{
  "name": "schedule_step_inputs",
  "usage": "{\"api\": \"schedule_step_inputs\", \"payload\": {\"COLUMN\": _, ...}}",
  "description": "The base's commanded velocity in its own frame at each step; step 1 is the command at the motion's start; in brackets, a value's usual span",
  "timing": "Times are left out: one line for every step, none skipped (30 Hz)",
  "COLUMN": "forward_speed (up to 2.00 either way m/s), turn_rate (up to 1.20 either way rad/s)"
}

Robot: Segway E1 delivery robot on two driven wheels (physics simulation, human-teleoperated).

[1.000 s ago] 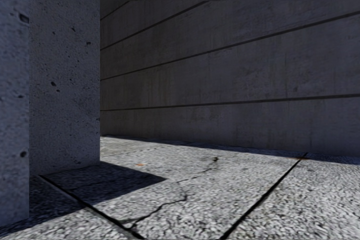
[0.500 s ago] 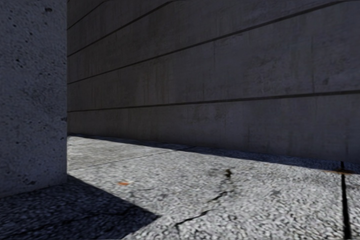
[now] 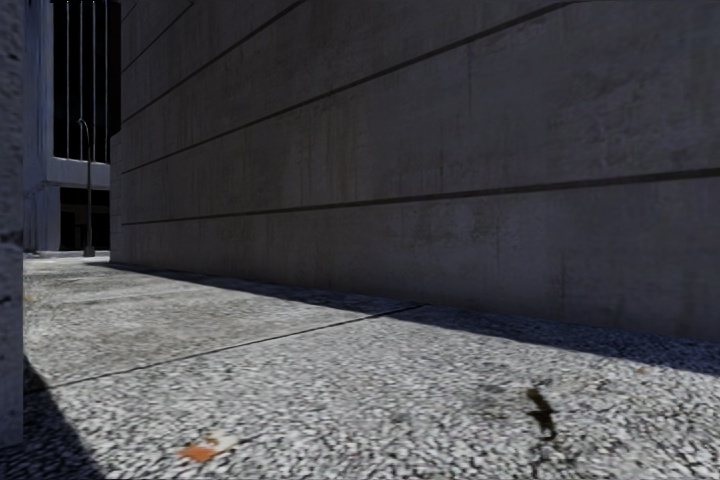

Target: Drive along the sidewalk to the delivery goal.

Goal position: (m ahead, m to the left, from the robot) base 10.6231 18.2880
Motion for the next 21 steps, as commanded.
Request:
{"api": "schedule_step_inputs", "payload": {"forward_speed": 2.0, "turn_rate": 0.39}}
{"api": "schedule_step_inputs", "payload": {"forward_speed": 2.0, "turn_rate": 0.39}}
{"api": "schedule_step_inputs", "payload": {"forward_speed": 2.0, "turn_rate": 0.39}}
{"api": "schedule_step_inputs", "payload": {"forward_speed": 2.0, "turn_rate": 0.39}}
{"api": "schedule_step_inputs", "payload": {"forward_speed": 2.0, "turn_rate": 0.39}}
{"api": "schedule_step_inputs", "payload": {"forward_speed": 2.0, "turn_rate": 0.39}}
{"api": "schedule_step_inputs", "payload": {"forward_speed": 2.0, "turn_rate": 0.39}}
{"api": "schedule_step_inputs", "payload": {"forward_speed": 2.0, "turn_rate": 0.39}}
{"api": "schedule_step_inputs", "payload": {"forward_speed": 2.0, "turn_rate": 0.39}}
{"api": "schedule_step_inputs", "payload": {"forward_speed": 2.0, "turn_rate": 0.39}}
{"api": "schedule_step_inputs", "payload": {"forward_speed": 2.0, "turn_rate": 0.39}}
{"api": "schedule_step_inputs", "payload": {"forward_speed": 2.0, "turn_rate": 0.39}}
{"api": "schedule_step_inputs", "payload": {"forward_speed": 2.0, "turn_rate": 0.39}}
{"api": "schedule_step_inputs", "payload": {"forward_speed": 2.0, "turn_rate": 0.4}}
{"api": "schedule_step_inputs", "payload": {"forward_speed": 2.0, "turn_rate": 0.43}}
{"api": "schedule_step_inputs", "payload": {"forward_speed": 2.0, "turn_rate": 0.44}}
{"api": "schedule_step_inputs", "payload": {"forward_speed": 2.0, "turn_rate": 0.45}}
{"api": "schedule_step_inputs", "payload": {"forward_speed": 2.0, "turn_rate": 0.45}}
{"api": "schedule_step_inputs", "payload": {"forward_speed": 2.0, "turn_rate": 0.45}}
{"api": "schedule_step_inputs", "payload": {"forward_speed": 2.0, "turn_rate": 0.46}}
{"api": "schedule_step_inputs", "payload": {"forward_speed": 2.0, "turn_rate": 0.46}}
